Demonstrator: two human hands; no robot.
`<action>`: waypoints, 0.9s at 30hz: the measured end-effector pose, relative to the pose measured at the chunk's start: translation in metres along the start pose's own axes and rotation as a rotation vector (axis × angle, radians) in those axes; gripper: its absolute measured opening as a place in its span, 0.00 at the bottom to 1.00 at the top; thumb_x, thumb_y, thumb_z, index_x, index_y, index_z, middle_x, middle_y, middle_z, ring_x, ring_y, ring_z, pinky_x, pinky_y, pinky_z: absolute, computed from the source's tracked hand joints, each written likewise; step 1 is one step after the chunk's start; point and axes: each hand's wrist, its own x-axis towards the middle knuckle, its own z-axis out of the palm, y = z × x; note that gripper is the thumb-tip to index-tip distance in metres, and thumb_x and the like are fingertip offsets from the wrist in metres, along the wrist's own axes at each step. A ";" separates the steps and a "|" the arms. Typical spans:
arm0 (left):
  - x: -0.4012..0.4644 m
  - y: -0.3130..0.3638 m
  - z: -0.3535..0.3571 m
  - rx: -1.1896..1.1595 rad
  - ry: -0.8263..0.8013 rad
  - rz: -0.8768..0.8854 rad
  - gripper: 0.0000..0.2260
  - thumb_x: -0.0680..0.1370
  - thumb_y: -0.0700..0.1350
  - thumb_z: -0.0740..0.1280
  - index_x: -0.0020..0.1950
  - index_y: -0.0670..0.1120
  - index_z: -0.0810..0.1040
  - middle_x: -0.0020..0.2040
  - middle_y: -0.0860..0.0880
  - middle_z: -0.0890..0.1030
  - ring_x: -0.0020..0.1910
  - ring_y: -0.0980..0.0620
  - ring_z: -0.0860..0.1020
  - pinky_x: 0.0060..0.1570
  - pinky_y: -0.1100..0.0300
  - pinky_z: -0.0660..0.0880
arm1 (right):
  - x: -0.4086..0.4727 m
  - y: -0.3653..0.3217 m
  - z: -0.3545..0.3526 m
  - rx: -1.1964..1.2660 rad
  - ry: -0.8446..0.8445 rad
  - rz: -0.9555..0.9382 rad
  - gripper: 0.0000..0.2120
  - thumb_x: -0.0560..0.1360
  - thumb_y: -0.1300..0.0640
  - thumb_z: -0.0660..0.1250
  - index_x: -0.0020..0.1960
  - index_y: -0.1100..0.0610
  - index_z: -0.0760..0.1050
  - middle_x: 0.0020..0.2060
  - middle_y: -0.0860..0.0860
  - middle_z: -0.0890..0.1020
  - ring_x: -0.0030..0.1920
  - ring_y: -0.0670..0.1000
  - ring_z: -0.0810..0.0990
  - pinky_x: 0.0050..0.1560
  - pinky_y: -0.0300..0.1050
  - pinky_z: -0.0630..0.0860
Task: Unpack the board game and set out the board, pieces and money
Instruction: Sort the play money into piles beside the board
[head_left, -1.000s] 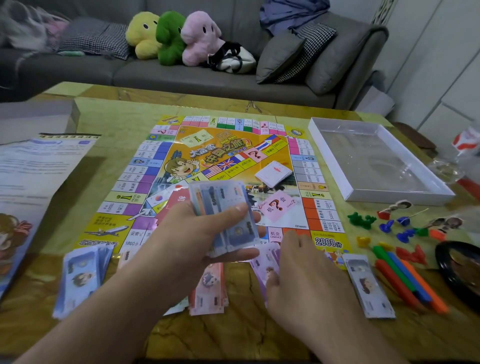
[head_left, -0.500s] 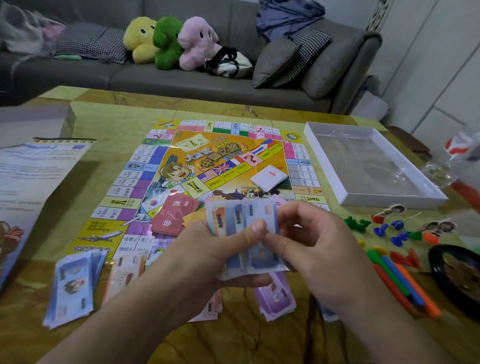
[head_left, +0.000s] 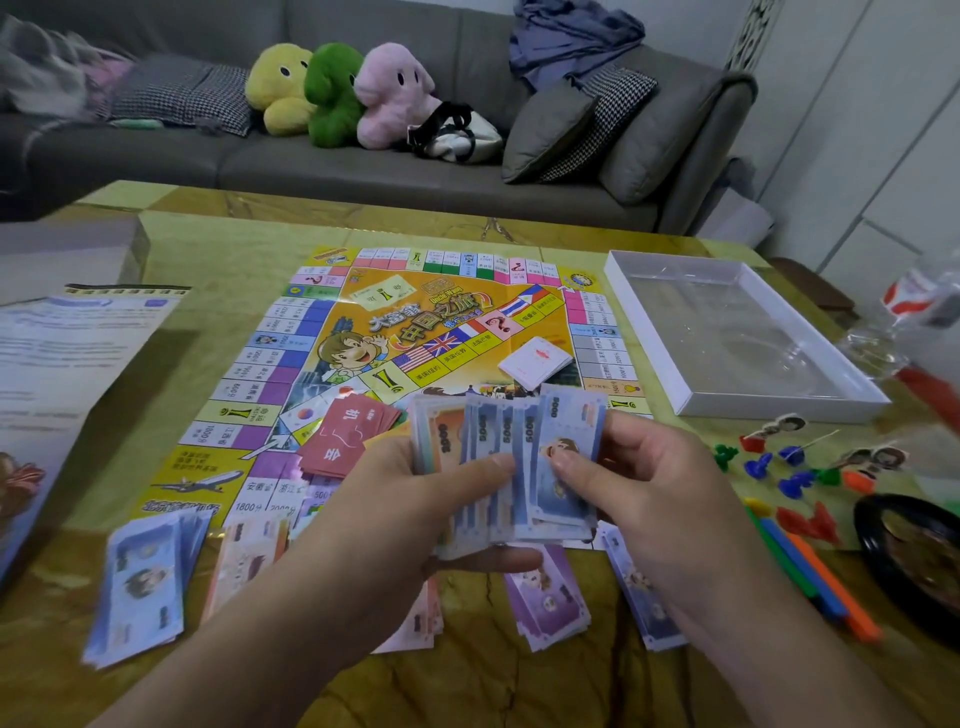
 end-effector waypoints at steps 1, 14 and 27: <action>0.000 0.000 0.000 -0.004 0.004 0.007 0.10 0.78 0.36 0.71 0.59 0.40 0.81 0.50 0.39 0.88 0.48 0.37 0.87 0.41 0.41 0.85 | 0.000 0.000 0.000 0.000 0.008 -0.003 0.08 0.79 0.60 0.73 0.54 0.49 0.86 0.46 0.48 0.90 0.48 0.50 0.89 0.51 0.59 0.86; 0.005 -0.004 -0.004 0.050 0.080 0.030 0.12 0.75 0.36 0.75 0.58 0.39 0.82 0.49 0.39 0.88 0.46 0.37 0.87 0.40 0.41 0.85 | -0.001 0.003 0.003 -0.031 0.049 -0.058 0.11 0.77 0.61 0.75 0.49 0.44 0.85 0.43 0.42 0.89 0.46 0.44 0.88 0.42 0.42 0.86; 0.002 -0.003 -0.001 0.073 0.037 0.038 0.09 0.77 0.40 0.72 0.57 0.43 0.83 0.49 0.42 0.88 0.47 0.39 0.88 0.41 0.39 0.85 | -0.004 -0.001 0.007 0.055 -0.065 0.044 0.08 0.81 0.58 0.70 0.56 0.49 0.86 0.47 0.49 0.89 0.50 0.50 0.89 0.53 0.54 0.86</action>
